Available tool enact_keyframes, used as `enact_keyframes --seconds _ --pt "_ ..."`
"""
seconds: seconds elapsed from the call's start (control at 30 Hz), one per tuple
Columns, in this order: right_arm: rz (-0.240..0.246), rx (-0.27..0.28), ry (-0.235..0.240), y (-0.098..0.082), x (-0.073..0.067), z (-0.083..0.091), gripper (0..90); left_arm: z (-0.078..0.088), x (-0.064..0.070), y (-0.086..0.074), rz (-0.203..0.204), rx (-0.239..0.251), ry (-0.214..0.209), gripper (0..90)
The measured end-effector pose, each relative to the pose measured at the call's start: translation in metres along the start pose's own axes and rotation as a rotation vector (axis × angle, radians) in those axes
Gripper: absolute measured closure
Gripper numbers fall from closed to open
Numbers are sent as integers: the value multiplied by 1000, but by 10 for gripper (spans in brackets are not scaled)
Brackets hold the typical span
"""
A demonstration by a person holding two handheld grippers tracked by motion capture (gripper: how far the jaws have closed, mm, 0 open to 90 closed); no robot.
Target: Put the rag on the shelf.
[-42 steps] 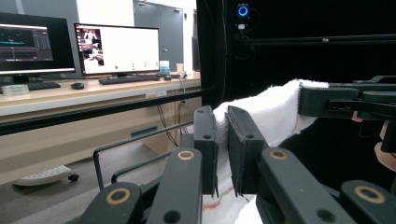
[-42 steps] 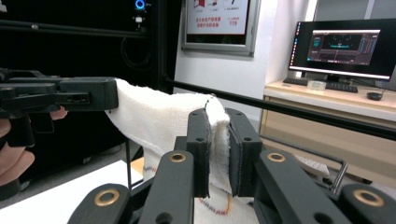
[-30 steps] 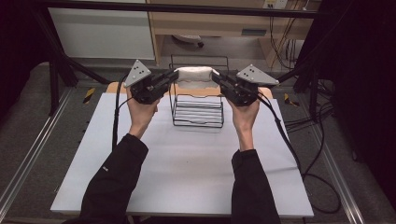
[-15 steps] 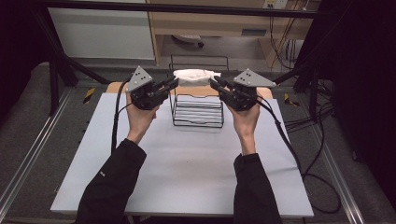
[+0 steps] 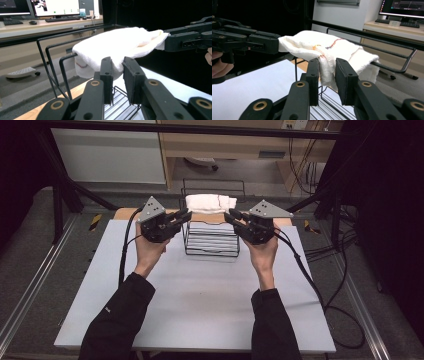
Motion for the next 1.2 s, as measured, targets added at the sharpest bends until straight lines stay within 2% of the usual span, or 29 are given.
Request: enact_keyframes --seconds 0.13,0.37,0.47,0.6,0.7,0.77,0.97,1.1,1.2 --pt "7 -8 12 -1 -2 1 698 1 -1 -3 -6 -20 5 744" --pt "-8 -1 35 0 -6 4 668 1 0 -6 -5 -46 7 725" --pt "-13 0 41 1 -7 5 730 1 0 -7 0 -54 10 730" --pt "-21 -32 33 -4 -5 1 826 0 -2 -10 6 -76 19 708" --pt "-26 -51 21 -8 -3 -4 848 -1 -5 -14 6 -90 31 704" --pt "-32 -69 16 -11 -2 -8 848 -1 -7 -16 12 -96 41 721" --pt "-56 -97 2 -22 3 -20 847 -8 -13 -18 19 -98 76 862" --pt "-70 -108 -4 -29 7 -28 848 -16 -18 -21 37 -113 102 880" --pt "-62 -113 -11 -32 8 -32 848 -19 -20 -23 35 -117 112 884"
Point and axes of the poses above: each handheld gripper's, and its own axes: z roughly backward along the jaws, y roughly out of its top, x roughly to its right, the point moved 9 cm from there along -z, roughly forward along the jaws, and after that the axes turned 11 degrees about z, right-handed, at the moved point
